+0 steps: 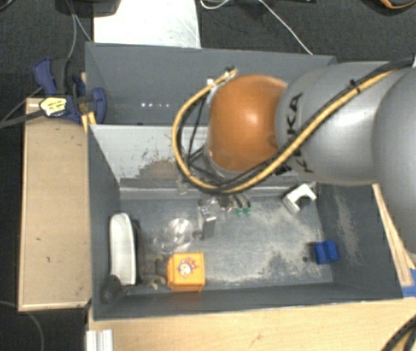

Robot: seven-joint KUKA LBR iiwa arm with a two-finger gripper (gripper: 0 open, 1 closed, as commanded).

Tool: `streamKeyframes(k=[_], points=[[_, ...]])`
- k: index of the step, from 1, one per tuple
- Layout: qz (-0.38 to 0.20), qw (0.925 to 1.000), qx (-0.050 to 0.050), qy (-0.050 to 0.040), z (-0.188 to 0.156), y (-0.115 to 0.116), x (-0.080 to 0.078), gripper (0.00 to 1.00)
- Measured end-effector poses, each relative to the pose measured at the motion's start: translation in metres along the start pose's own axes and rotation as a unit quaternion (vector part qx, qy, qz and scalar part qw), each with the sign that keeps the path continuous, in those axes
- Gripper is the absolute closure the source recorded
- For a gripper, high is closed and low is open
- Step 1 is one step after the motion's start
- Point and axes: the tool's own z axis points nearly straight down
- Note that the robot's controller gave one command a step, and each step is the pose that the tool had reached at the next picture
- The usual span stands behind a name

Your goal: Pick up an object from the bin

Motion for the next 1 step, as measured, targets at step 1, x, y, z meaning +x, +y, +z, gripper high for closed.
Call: streamKeyframes(k=[1], points=[[-0.155, 0.9879, 0.002, 0.0017, 0.0671, -0.0298, 0.0718, 0.0]])
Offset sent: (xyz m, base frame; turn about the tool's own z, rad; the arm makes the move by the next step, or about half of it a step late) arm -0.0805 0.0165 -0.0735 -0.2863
